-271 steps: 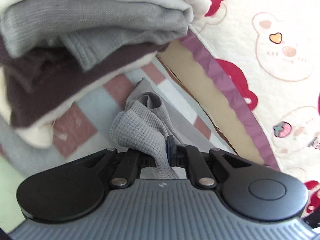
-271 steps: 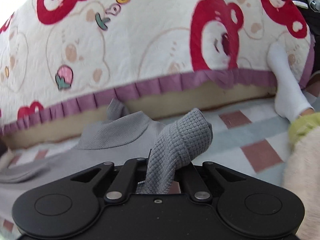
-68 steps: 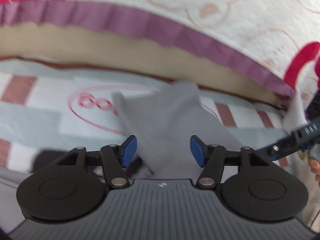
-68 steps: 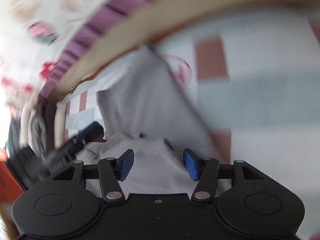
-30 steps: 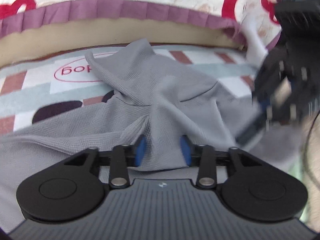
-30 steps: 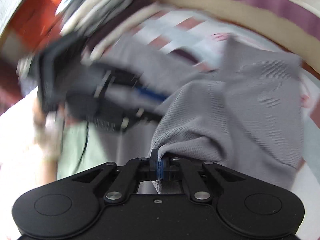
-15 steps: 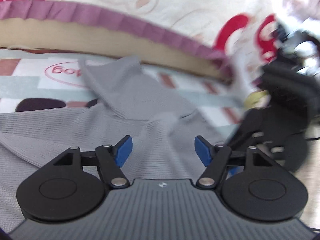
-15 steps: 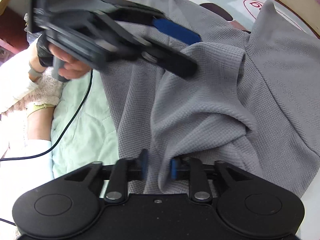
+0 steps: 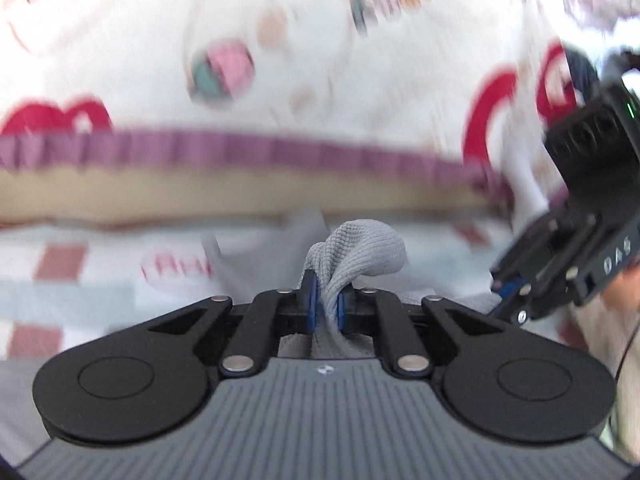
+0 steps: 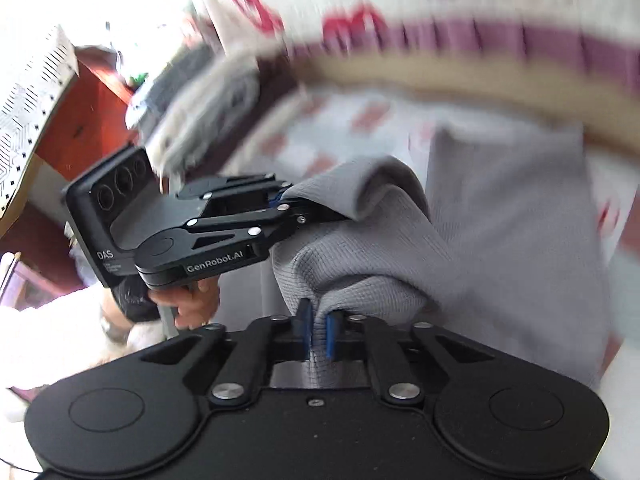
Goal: Fold clothes
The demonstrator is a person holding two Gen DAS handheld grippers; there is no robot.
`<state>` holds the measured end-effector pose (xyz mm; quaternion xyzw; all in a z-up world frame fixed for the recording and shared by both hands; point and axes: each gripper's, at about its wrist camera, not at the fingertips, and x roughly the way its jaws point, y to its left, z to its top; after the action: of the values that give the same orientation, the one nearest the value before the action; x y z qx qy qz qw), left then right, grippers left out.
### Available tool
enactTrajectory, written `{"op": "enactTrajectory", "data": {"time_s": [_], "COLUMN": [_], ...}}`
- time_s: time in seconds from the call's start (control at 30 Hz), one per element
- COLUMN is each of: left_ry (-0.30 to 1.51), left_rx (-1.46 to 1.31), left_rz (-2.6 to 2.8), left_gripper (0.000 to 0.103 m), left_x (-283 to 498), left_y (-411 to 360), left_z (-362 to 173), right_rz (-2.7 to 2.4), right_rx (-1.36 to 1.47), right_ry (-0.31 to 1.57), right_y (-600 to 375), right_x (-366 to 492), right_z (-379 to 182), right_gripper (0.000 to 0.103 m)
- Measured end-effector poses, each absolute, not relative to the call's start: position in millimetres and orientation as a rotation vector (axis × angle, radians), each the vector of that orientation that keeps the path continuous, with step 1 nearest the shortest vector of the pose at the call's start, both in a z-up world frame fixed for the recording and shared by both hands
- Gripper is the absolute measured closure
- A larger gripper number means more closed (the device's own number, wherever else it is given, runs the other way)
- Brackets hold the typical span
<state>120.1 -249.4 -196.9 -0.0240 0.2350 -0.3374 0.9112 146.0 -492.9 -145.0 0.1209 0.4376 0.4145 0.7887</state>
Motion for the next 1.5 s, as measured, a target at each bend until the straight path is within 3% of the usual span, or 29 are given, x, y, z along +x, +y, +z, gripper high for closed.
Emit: {"op": "enactTrajectory", "data": {"time_s": [0.1,0.17,0.2,0.23,0.3,0.5,0.57,0.7,0.77,0.83,1.1,1.17,1.2,1.23,1.27,1.3,1.33,1.5], "left_ry": [0.420,0.457,0.499,0.540,0.631,0.770,0.800,0.813,0.800,0.774,0.759,0.861,0.884,0.893,0.871,0.853,0.821,0.580], "left_rx": [-0.151,-0.185,-0.189,-0.193,-0.185,-0.118,-0.144,-0.223,-0.237,-0.210,-0.250,-0.227,-0.190,-0.152,-0.114,-0.078,-0.054,-0.052], "left_rz": [-0.629,-0.560,-0.521,-0.481,-0.422,-0.457,-0.480,-0.505,-0.531,-0.534,-0.624,-0.688,-0.698,-0.706,-0.710,-0.706,-0.699,-0.562], "left_gripper": [0.089,0.065,0.044,0.040,0.040,0.039,0.039,0.039,0.039,0.041,0.042,0.042,0.043,0.043,0.046,0.077,0.099,0.097], "left_x": [136,156,168,180,197,182,176,180,188,196,237,253,257,260,258,257,254,233], "left_y": [-251,-263,-268,-274,-277,-255,-243,-236,-242,-252,-273,-285,-290,-295,-297,-297,-296,-280], "left_z": [-193,-196,-199,-202,-208,-234,-245,-251,-249,-247,-248,-257,-260,-261,-257,-252,-247,-228], "right_rz": [0.791,0.648,0.577,0.501,0.378,0.318,0.358,0.450,0.486,0.498,0.374,0.462,0.495,0.476,0.458,0.445,0.450,0.470], "right_rx": [0.148,0.060,0.016,-0.010,-0.015,0.242,0.243,0.162,0.199,0.251,0.450,0.553,0.592,0.565,0.499,0.436,0.394,0.269], "right_ry": [0.716,0.612,0.585,0.590,0.644,0.858,0.878,0.882,0.875,0.891,0.921,0.998,1.030,1.036,1.023,1.001,0.946,0.698], "right_y": [-497,-501,-505,-511,-525,-573,-570,-536,-523,-513,-527,-528,-528,-525,-521,-516,-514,-513], "right_x": [137,150,162,178,211,216,202,204,215,226,254,276,286,294,298,301,298,280], "right_z": [-119,-116,-119,-127,-148,-179,-179,-184,-187,-195,-215,-228,-235,-239,-240,-239,-232,-196], "right_gripper": [0.097,0.096,0.094,0.088,0.071,0.071,0.063,0.060,0.052,0.044,0.044,0.048,0.054,0.068,0.084,0.099,0.099,0.099]}}
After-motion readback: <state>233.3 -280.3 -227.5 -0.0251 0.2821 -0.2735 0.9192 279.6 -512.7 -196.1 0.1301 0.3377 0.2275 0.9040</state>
